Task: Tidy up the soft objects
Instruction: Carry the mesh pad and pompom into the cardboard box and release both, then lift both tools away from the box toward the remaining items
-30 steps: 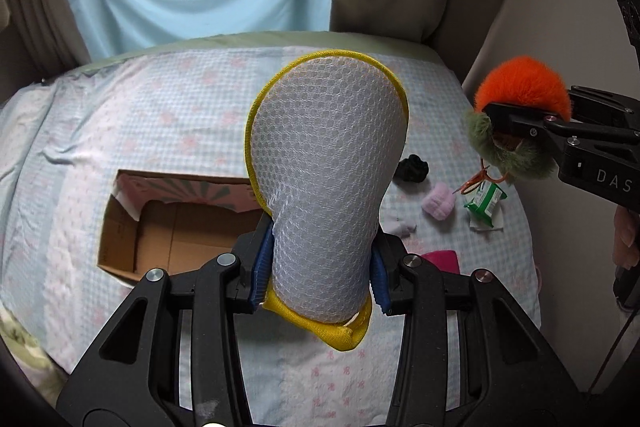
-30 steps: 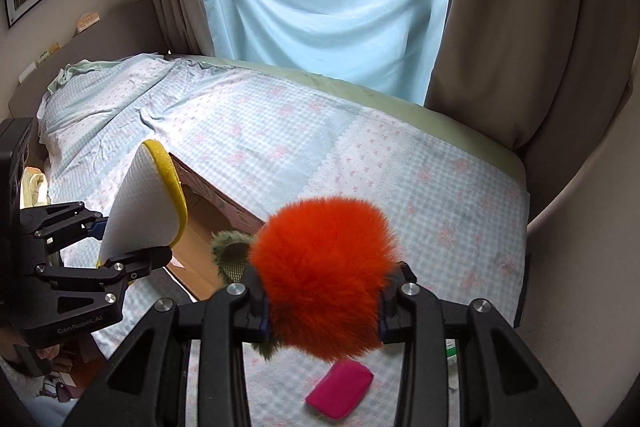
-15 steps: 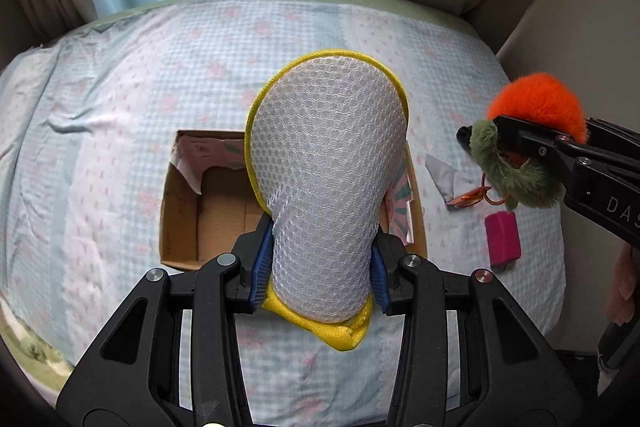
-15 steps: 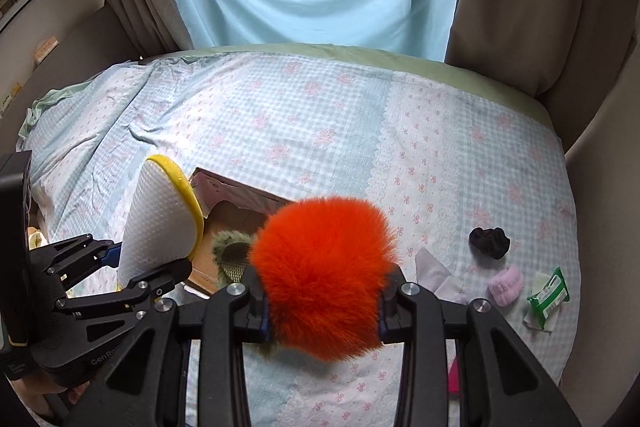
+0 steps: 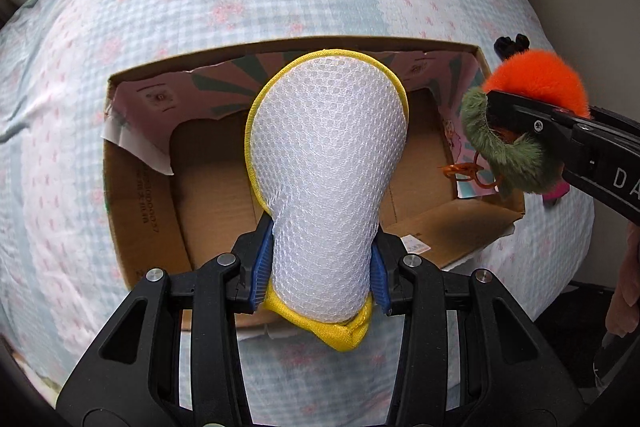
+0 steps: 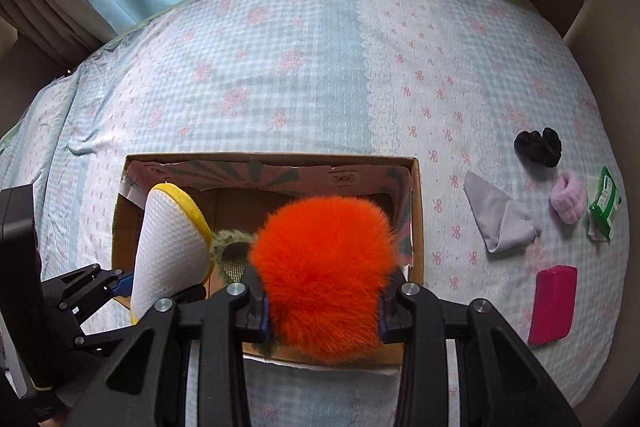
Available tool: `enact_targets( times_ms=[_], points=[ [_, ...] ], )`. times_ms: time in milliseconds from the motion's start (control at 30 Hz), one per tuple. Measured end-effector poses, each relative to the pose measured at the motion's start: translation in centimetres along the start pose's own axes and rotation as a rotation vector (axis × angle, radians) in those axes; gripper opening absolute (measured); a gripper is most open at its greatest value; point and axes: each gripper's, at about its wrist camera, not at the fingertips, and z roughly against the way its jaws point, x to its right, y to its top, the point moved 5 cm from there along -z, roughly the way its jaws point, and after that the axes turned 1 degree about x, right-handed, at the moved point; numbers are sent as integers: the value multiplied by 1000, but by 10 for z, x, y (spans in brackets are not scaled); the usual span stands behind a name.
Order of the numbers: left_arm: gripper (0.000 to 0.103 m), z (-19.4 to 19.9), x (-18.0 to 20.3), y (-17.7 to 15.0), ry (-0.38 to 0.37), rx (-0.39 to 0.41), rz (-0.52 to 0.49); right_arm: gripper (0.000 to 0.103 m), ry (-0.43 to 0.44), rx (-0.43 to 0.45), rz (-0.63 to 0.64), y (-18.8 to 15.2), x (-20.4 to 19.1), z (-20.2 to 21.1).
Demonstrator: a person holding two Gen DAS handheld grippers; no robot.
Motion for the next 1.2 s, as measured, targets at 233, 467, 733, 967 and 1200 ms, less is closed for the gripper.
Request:
enact_targets(
  times_ms=[233,467,733,967,1200],
  points=[
    [37,-33,-14,13,48,-67,-54,34,42,-101,-51,5,-3,-53],
    [103,-34,-29,25,55,-25,-58,61,33,-168,-68,11,-11,-80],
    [103,-36,-36,17,52,-56,-45,103,42,-198,-69,5,-11,-91],
    [103,-18,-39,10,55,-24,-21,103,35,-178,-70,5,-15,-74],
    [103,29,-36,2,74,59,-3,103,16,-120,-55,1,-20,-26]
  ],
)
